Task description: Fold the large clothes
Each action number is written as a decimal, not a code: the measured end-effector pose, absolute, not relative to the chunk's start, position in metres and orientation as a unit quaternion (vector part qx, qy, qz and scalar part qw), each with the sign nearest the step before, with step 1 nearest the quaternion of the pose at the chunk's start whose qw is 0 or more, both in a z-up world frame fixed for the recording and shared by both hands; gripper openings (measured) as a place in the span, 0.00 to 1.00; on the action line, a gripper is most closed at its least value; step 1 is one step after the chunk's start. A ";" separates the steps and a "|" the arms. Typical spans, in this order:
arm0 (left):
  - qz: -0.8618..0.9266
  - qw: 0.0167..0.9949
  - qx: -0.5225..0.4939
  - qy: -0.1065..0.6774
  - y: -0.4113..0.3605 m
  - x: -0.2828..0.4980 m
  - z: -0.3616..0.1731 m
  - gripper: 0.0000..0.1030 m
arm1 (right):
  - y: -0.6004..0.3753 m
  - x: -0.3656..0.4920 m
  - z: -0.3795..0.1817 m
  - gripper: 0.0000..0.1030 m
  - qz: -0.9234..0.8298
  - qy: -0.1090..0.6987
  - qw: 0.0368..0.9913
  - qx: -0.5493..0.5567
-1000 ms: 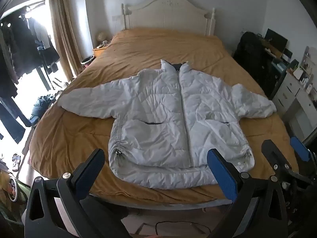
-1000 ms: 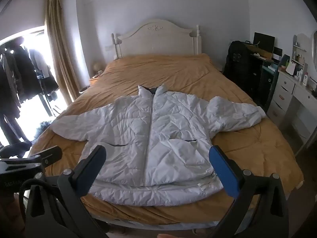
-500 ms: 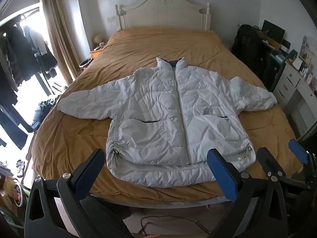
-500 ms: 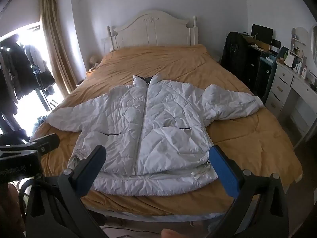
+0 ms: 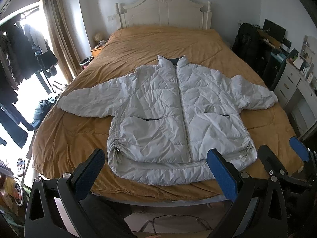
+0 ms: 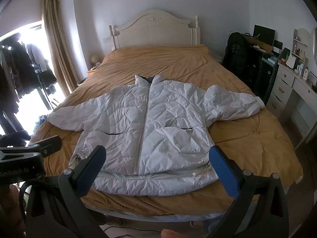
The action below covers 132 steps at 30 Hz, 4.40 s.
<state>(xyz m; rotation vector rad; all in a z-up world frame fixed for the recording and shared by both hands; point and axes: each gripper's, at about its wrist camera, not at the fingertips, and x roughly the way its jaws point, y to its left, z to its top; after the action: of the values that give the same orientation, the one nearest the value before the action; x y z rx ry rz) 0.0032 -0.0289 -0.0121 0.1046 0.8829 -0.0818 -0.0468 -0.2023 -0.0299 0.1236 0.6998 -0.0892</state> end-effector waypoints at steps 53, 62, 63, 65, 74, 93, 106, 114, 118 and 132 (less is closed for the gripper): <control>0.003 0.901 0.053 0.430 0.003 0.000 -0.020 1.00 | -0.199 -0.047 -0.018 1.00 -0.041 0.341 0.938 0.053; 0.005 0.901 0.053 0.431 0.002 0.000 -0.021 1.00 | -0.200 -0.047 -0.019 1.00 -0.043 0.341 0.938 0.053; 0.005 0.901 0.053 0.431 0.002 0.000 -0.021 1.00 | -0.200 -0.048 -0.019 1.00 -0.042 0.341 0.938 0.053; 0.007 0.901 0.054 0.430 0.002 -0.001 -0.021 1.00 | -0.200 -0.048 -0.020 1.00 -0.042 0.340 0.938 0.053; 0.025 0.902 0.051 0.429 0.017 -0.009 -0.018 1.00 | -0.193 -0.045 -0.020 1.00 -0.025 0.336 0.940 0.052; -0.051 0.880 -0.051 0.469 0.071 0.025 -0.033 1.00 | -0.172 -0.037 -0.020 1.00 -0.013 0.339 0.940 0.037; -0.023 0.755 -0.445 0.481 0.356 0.223 -0.170 0.98 | -0.142 0.002 -0.053 1.00 -0.016 0.391 0.920 0.010; 0.030 0.716 -0.543 0.438 0.469 0.324 -0.258 0.98 | -0.127 0.036 -0.076 1.00 -0.031 0.426 0.904 -0.003; 0.054 0.697 -0.581 0.416 0.494 0.345 -0.287 0.98 | -0.123 0.050 -0.086 1.00 -0.042 0.440 0.897 -0.011; -0.032 0.660 -0.651 0.374 0.509 0.409 -0.335 0.63 | -0.105 0.082 -0.113 1.00 -0.029 0.467 0.883 -0.033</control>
<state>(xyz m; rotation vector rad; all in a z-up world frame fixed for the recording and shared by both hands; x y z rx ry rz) 0.4093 0.5087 -0.3347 -1.4744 0.8455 -0.0730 0.0822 -0.1046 -0.1130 -0.0689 0.9727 -0.0597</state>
